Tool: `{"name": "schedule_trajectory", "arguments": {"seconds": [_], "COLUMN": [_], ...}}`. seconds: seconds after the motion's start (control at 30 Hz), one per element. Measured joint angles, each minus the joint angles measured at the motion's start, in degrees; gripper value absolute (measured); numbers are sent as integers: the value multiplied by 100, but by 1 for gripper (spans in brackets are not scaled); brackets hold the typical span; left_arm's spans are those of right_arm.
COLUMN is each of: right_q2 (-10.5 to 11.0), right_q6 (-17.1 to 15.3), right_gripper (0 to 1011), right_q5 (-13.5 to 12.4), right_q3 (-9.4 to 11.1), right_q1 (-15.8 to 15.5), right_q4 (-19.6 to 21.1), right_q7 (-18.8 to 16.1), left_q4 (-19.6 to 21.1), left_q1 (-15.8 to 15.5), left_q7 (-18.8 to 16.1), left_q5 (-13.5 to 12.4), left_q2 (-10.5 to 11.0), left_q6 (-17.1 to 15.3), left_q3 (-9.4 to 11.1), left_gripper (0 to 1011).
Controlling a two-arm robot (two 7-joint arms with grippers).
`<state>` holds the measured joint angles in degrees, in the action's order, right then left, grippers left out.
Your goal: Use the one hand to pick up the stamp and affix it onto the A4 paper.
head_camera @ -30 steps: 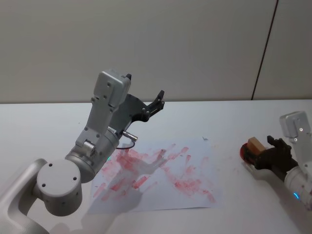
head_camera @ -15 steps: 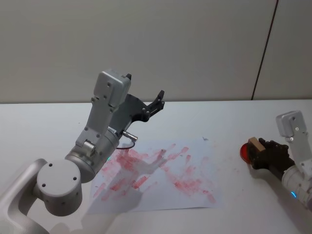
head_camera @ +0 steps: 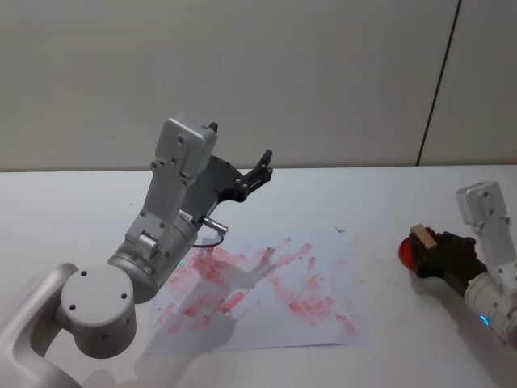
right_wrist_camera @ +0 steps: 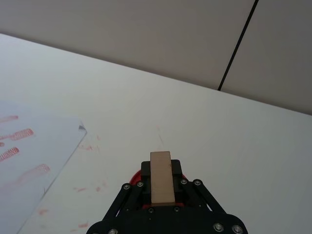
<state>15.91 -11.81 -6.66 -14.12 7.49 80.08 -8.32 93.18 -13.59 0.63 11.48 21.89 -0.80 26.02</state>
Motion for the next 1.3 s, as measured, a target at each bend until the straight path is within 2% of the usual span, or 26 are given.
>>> {"name": "schedule_trajectory", "arguments": {"seconds": [0.23, 0.4, 0.63, 0.73, 1.03, 1.3], "right_q2": [-34, -104, -201, -248, -279, -250], "right_q6": [200, 340, 361, 271, -36, -246], "right_gripper": [219, 219, 220, 219, 220, 220], "right_q5": [-166, -396, -583, -638, -545, -274], "right_q3": [2, -22, -103, -163, -290, -391], "right_q1": [23, 57, 95, 100, 60, 2], "right_q4": [123, 315, 496, 566, 622, 529], "right_q7": [-102, -280, -522, -670, -913, -1136], "left_q4": [0, 0, 0, 0, 0, 0], "left_q1": [0, 0, 0, 0, 0, 0], "left_q7": [0, 0, 0, 0, 0, 0], "left_q5": [0, 0, 0, 0, 0, 0], "left_q2": [0, 0, 0, 0, 0, 0], "left_q6": [0, 0, 0, 0, 0, 0], "left_q3": [0, 0, 0, 0, 0, 0], "left_gripper": [1001, 1001, 1001, 1001, 1001, 1001]}}
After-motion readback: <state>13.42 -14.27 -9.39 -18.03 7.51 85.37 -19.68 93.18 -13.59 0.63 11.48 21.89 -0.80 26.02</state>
